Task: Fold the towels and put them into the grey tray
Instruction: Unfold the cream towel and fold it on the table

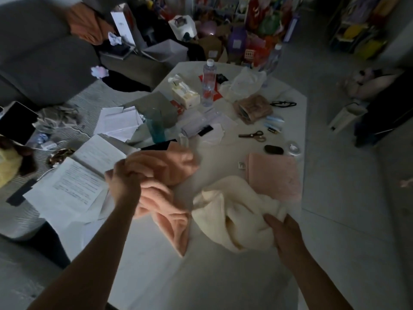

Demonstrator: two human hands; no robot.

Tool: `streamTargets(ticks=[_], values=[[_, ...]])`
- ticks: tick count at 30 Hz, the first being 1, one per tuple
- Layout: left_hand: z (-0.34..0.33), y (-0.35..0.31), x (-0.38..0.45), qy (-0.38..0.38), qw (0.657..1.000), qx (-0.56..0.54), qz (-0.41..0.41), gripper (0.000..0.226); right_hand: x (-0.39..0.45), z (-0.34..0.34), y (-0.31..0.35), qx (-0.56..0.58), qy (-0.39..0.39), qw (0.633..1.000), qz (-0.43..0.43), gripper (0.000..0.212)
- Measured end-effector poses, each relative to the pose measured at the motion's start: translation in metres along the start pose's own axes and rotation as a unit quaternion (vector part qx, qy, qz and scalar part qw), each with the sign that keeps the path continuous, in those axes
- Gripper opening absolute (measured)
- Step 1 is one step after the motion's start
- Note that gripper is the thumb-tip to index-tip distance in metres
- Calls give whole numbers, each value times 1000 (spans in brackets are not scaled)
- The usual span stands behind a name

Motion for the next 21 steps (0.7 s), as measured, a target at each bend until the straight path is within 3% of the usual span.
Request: streamTargets(ticks=[3, 5, 7, 9, 12, 17, 19, 21], values=[[-26, -25, -75, 30, 981, 82, -176, 40, -3, -2, -9, -56, -1, 998, -3, 30], [-61, -49, -140, 140, 950, 21, -278, 43, -7, -7, -21, -120, 19, 992, -19, 33], [-99, -65, -198, 310, 910, -19, -275, 59, -12, -14, -27, -188, 64, 980, -17, 34], [-129, -66, -238, 410, 889, -7, -204, 80, -15, -19, -28, -263, 113, 958, -2, 32], [-138, -49, -257, 406, 907, 16, -113, 57, -11, -5, -19, -311, 117, 943, 12, 36], [-110, 5, -262, 329, 936, 96, -85, 26, 6, 38, 15, -270, 3, 961, 59, 16], [-99, 19, -259, 310, 940, 128, -66, 44, 11, 30, 31, -240, 14, 968, 74, 20], [-88, 14, -254, 286, 942, 159, -72, 61, 10, 1, 47, -198, 81, 974, 76, 26]])
Point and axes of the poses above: each hand's wrist, its own x-axis towards the middle knuckle, its own z-axis out of the back of the hand, y = z × x, the point moved 7 cm from there along x, towards the middle knuckle, and after that the axes turned 15 degrees about x, right-handed, at the moved point
